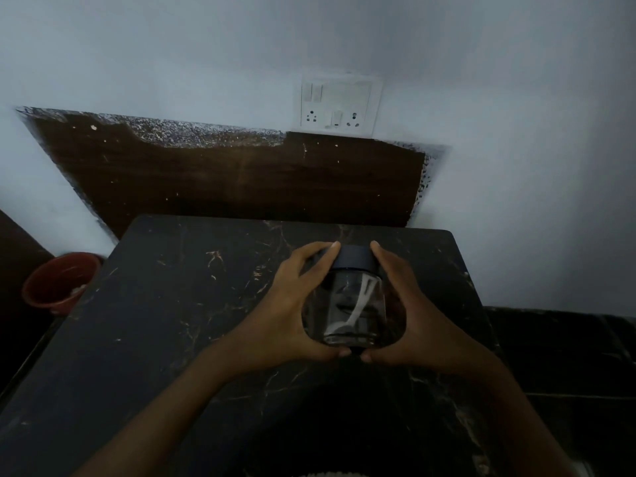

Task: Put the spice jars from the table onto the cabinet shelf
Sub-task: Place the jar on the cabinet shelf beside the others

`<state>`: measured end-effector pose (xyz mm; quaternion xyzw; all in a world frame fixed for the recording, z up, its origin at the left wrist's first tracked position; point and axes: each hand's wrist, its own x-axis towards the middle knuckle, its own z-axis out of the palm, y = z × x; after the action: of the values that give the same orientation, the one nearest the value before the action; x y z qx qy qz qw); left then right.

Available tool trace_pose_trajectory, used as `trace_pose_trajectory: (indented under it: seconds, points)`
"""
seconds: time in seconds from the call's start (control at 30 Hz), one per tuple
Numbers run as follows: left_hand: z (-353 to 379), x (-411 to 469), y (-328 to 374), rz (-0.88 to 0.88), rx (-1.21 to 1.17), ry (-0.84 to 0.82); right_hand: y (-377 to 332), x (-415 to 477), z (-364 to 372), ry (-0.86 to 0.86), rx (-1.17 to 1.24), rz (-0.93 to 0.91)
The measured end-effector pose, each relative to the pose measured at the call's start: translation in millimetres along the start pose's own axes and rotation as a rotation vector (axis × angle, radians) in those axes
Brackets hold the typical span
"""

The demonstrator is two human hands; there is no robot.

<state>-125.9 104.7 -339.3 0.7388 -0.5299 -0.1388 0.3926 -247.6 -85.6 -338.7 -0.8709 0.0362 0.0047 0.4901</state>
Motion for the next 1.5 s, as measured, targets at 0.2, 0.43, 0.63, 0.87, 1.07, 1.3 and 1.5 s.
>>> trace_pose_trajectory:
  seconds: [0.2,0.43,0.63,0.87,1.07,1.3,1.5]
  points:
    - [4.6,-7.1,-3.0,-0.046,-0.19,-0.017,11.1,-5.9,0.0,-0.052,0.161,0.085]
    - [7.5,-6.0,-3.5,-0.023,0.022,-0.075,13.2,-2.4,7.5,-0.007,0.008,0.06]
    - [6.5,-7.6,-5.9,-0.039,-0.085,-0.013,7.8,-5.9,0.8,-0.046,0.037,0.064]
    - [8.4,-9.4,-8.0,-0.087,-0.149,-0.095,5.3,-7.7,-4.9,-0.068,-0.007,0.107]
    - [8.3,-3.2,-2.6,-0.033,-0.014,-0.082,2.0,-5.6,-4.4,-0.049,-0.08,0.068]
    - [6.7,-0.8,-3.4,-0.05,-0.174,-0.04,-8.9,-12.0,-21.1,-0.08,-0.041,0.093]
    - [-1.9,18.0,4.8,-0.014,-0.059,-0.097,-13.9,-13.3,-27.5,0.049,-0.139,0.012]
